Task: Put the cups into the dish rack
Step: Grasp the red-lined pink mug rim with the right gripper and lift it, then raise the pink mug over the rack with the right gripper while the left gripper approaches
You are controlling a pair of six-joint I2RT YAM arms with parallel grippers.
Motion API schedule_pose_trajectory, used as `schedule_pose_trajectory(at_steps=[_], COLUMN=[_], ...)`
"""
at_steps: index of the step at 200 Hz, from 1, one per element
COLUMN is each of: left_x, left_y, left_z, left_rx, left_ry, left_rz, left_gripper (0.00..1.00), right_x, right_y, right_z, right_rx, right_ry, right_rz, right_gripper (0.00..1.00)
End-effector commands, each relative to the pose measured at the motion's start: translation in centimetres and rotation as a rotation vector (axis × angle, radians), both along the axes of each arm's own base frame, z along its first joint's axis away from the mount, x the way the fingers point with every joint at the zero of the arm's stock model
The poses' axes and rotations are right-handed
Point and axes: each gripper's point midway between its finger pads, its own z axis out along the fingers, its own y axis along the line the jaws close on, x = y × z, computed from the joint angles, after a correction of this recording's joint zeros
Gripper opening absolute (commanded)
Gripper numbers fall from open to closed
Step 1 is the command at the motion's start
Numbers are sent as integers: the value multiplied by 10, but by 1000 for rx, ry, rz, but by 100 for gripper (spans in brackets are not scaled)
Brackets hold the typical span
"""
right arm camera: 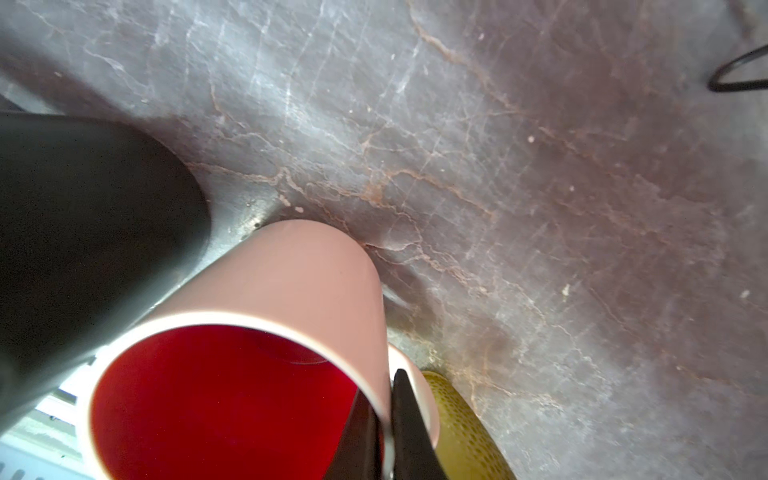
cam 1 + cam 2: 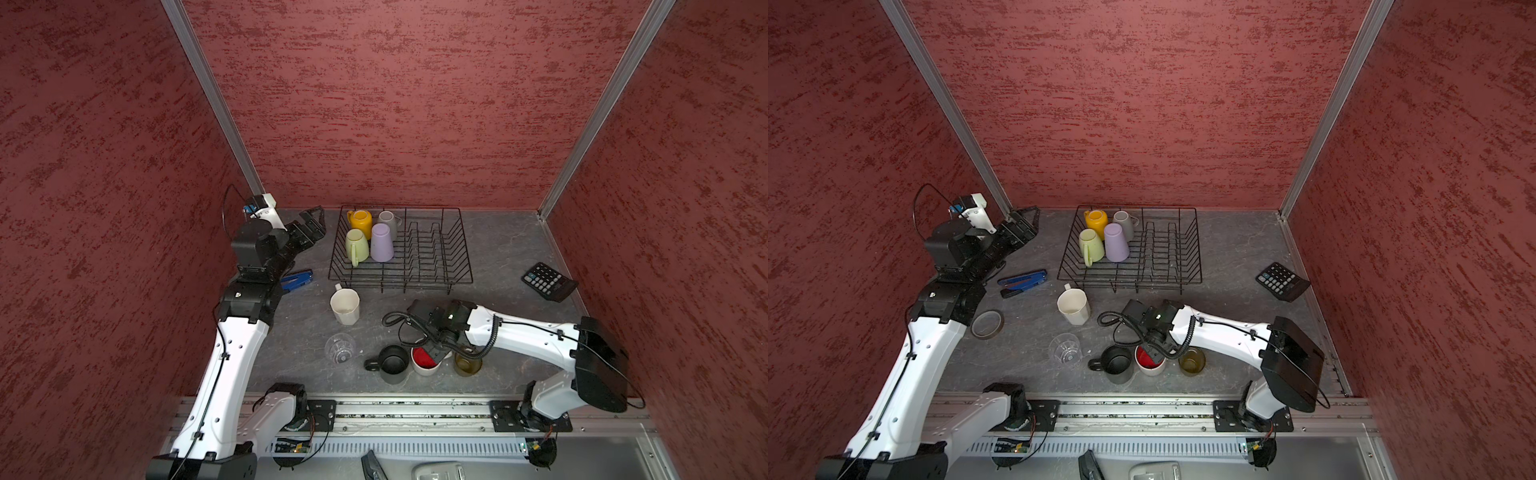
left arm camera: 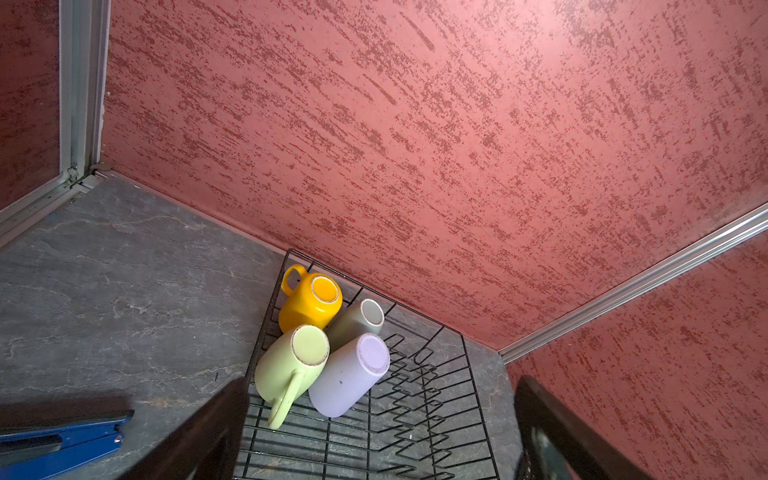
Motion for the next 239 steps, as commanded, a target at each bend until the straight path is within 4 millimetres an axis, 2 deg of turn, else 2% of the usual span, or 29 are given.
schedule_pose_trajectory(at_steps=[1,40,68,73,141,184,203,223,239], left_x=[-4,-7,-8,-8,-3,2,5,9,10], left_y=[2,5,8,8,10,9,7,-4,-21], left_z=[8,8,9,9,-1,-7,-10,-10,-11], left_rx=[-21,-39,-46,-49,-156,-247,-263,-270,-281], left_ry=[-36,-40,-47,-48,-33,-22,-18,-21,-24], left_rz=[-2,4,9,8,-48,-127,-176,-273,-408], left_gripper=[100,100,100,100,100,100,100,100,100], right_x=[15,24,34,36,80,119,134,153,164], right_y=[-8,-8,-11,-10,-15,4,6,3,4], right_z=[21,30,45,57,144,190,212,235,251], right_rx=[-18,23,77,121,483,811,917,1021,1111], right_ry=[-95,-106,-108,-122,-201,-242,-268,-286,-281], right_rz=[-28,-65,-115,-124,-280,-357,-356,-348,-338], right_gripper=[0,0,0,0,0,0,0,0,0])
